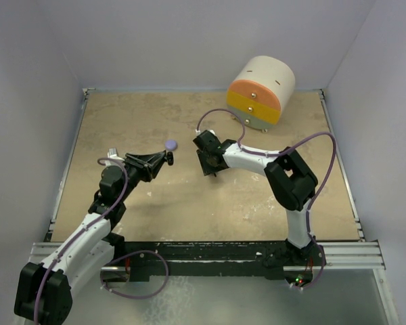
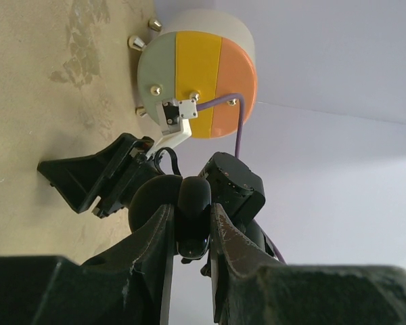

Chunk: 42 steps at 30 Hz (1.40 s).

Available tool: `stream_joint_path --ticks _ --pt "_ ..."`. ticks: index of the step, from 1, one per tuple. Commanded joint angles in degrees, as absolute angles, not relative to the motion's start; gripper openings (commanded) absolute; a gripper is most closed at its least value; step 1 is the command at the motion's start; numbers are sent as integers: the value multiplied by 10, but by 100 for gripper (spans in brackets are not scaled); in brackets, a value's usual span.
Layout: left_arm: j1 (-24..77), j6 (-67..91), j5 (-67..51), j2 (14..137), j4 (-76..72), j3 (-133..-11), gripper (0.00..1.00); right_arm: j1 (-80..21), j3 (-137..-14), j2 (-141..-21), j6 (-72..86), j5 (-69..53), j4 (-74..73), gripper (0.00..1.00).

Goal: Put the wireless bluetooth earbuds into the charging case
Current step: Pick up the earbud from the center of the board.

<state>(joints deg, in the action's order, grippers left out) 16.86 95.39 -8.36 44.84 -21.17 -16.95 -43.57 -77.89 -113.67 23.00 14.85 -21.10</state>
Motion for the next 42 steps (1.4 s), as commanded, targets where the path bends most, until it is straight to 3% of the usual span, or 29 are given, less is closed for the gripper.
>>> stream_joint_path --ticks 1,27,42 --pt "163 957 -87 447 -230 -171 0 -433 -777 -1150 219 137 -206 46" --pt "161 955 -88 452 -226 -175 0 -418 -733 -1128 223 136 -194 34" --pt "161 951 -73 437 -205 -173 0 -416 -723 -1101 170 129 -190 43"
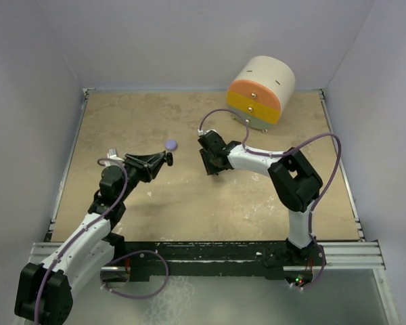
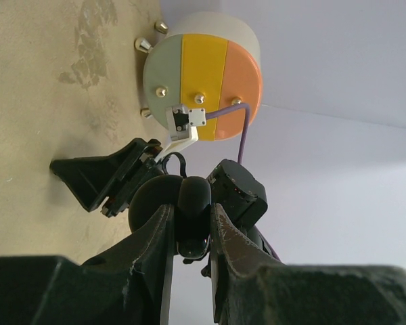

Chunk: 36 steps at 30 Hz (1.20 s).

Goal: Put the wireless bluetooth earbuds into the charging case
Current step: Pick up the earbud from the center of the board.

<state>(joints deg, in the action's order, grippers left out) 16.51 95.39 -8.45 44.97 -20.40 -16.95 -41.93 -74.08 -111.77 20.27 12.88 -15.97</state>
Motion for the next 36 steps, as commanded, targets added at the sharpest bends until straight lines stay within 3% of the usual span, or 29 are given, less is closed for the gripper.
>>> stream_joint_path --ticks 1,36 --pt "161 951 -73 436 -205 -173 0 -417 -722 -1101 166 126 -189 42" --pt "161 946 -70 428 -191 -170 0 -410 -675 -1065 159 19 -124 44"
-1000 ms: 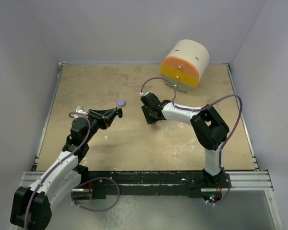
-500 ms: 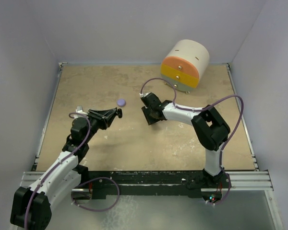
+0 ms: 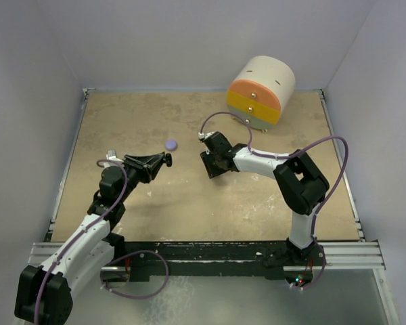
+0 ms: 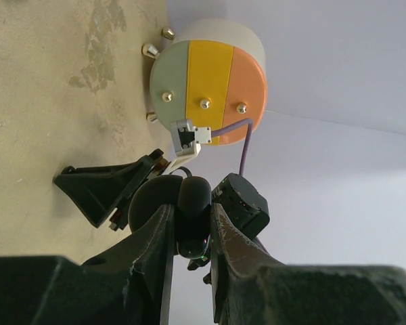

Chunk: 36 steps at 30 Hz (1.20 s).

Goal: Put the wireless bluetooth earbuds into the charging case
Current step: Pick up the earbud from the center of the board.

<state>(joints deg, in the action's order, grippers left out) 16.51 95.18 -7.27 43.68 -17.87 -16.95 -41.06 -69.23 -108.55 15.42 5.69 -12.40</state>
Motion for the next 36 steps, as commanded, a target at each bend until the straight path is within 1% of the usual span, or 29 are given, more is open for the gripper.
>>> stream_joint_path --ticks 1,12,19,36 --pt "161 946 -71 428 -191 -170 0 -410 -672 -1063 159 19 -123 44" --pt "161 947 -74 430 -198 -168 0 -410 -669 -1060 165 52 -124 44" --pt "160 948 -75 432 -201 -167 0 -410 -692 -1086 179 99 -162 42" --pt "158 950 -74 430 -202 -164 0 -410 -708 -1106 140 103 -161 39"
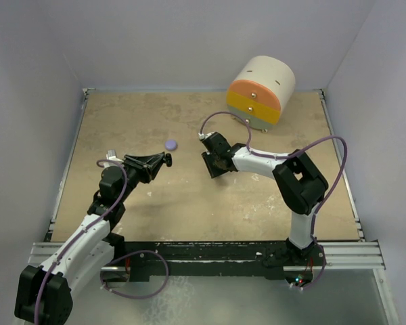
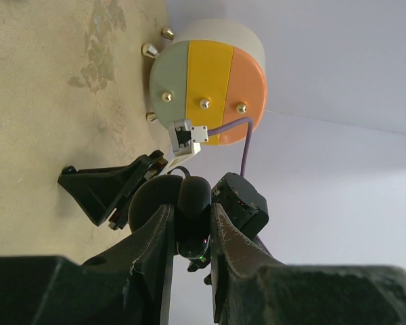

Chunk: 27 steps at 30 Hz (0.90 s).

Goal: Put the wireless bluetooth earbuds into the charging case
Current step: Pick up the earbud from the center of the board.

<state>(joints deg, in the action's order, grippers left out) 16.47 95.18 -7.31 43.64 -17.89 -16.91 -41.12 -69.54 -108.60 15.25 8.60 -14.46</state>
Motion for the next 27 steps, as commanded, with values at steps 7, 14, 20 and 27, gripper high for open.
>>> stream_joint_path --ticks 7,14,20,27 --pt "158 950 -73 425 -195 -165 0 -410 -710 -1111 144 92 -149 39" --pt "157 949 -72 425 -194 -165 0 -410 -705 -1111 151 92 -150 39" --pt "157 950 -73 425 -195 -165 0 -410 -706 -1118 155 92 -152 38" --pt "157 950 -73 421 -193 -164 0 -410 -709 -1123 156 95 -160 36"
